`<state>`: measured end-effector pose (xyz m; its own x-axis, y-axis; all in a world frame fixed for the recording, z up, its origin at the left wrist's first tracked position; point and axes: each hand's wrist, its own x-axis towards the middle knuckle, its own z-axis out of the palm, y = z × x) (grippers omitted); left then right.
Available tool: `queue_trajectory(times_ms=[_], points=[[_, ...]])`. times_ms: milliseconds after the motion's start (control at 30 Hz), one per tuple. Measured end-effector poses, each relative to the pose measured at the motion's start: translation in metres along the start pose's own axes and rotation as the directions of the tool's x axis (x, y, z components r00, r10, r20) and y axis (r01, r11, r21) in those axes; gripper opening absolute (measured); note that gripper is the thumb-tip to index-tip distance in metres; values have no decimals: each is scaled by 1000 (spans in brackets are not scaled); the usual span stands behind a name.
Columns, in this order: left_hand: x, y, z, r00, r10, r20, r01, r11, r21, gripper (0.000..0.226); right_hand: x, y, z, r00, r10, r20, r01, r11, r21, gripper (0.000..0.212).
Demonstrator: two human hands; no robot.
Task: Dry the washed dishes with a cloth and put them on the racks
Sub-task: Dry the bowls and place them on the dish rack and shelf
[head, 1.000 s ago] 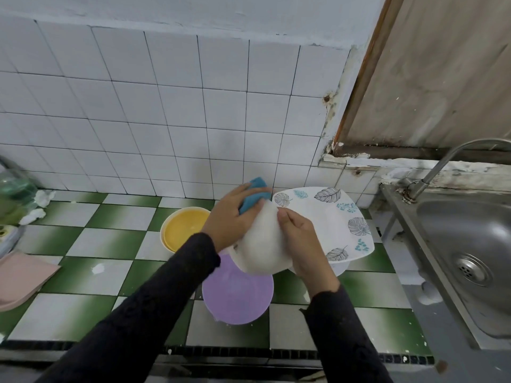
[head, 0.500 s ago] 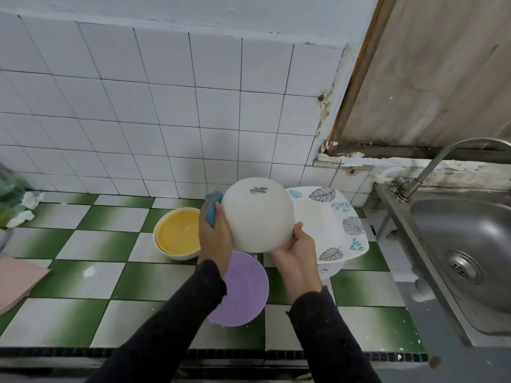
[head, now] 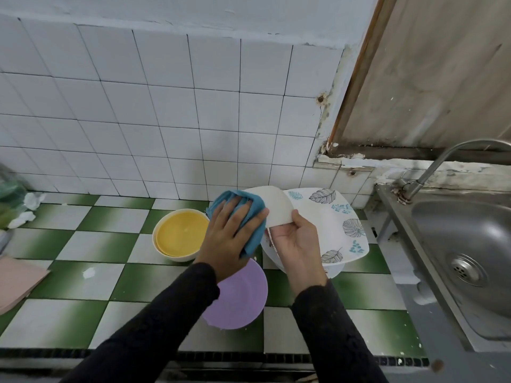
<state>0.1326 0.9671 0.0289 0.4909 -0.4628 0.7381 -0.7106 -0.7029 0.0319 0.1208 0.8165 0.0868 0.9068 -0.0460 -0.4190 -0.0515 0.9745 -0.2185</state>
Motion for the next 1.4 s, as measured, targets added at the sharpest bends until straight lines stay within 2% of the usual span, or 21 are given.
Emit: queue_trajectory(times_ms=[133,200,233,300,367,433,467,500,567,633,667,767,900,1033,1200,1300,1333,1400], points=[[11,-17,-4,996,-84,-30,80,992,-101,48,-6,-4,1,992,123,24,-120,988,-95,24],[14,-24,-6,975,-222,-28,215,962,-167,53,-9,-12,-2,980,200,13,-183,918,-353,23],[16,-27,-7,953,-301,-12,292,934,-206,57,-11,-17,-5,973,230,-21,-205,822,-531,28],[18,-33,-12,907,-421,11,404,863,-304,60,-15,-28,-10,981,158,-110,-185,621,-762,40],[20,-34,-18,858,-513,4,463,771,-437,54,-12,-36,-22,991,-17,-133,-99,579,-809,39],[24,-29,-25,773,-632,47,535,612,-582,41,-6,-39,-35,973,-174,-152,-17,602,-798,34],[26,-25,-28,723,-683,100,574,514,-637,37,-3,-38,-40,970,-181,-163,-17,618,-786,35],[28,-22,-29,683,-714,156,600,426,-677,35,-2,-34,-45,977,-128,-169,-47,646,-762,40],[30,-19,-29,632,-735,244,630,305,-714,36,-1,-23,-54,982,121,-144,-187,720,-669,59],[27,-19,-25,594,-738,320,660,221,-718,36,-4,-13,-65,933,355,-54,-325,769,-550,74],[25,-19,-24,574,-734,364,682,183,-708,36,-7,-8,-70,905,425,-6,-377,797,-473,80],[14,-19,-19,522,-716,463,739,109,-665,39,-20,7,-77,874,483,54,-454,852,-260,95],[6,-12,-23,442,-659,608,772,-66,-633,49,-36,14,-84,878,478,19,-474,875,-102,95],[9,-2,-30,461,-570,680,790,-85,-607,62,-58,9,-86,931,364,29,-358,926,-121,92],[31,23,-26,513,-574,638,776,-9,-631,33,-96,-14,-82,992,98,79,-86,985,-148,78],[49,52,-23,593,-513,621,758,94,-646,33,-120,-31,-89,991,-79,110,100,976,-194,91],[58,69,-17,637,-452,624,741,136,-657,35,-132,-41,-95,975,-182,131,206,958,-202,98],[71,92,-11,689,-390,611,707,175,-686,38,-145,-54,-101,937,-315,150,343,909,-235,99]])
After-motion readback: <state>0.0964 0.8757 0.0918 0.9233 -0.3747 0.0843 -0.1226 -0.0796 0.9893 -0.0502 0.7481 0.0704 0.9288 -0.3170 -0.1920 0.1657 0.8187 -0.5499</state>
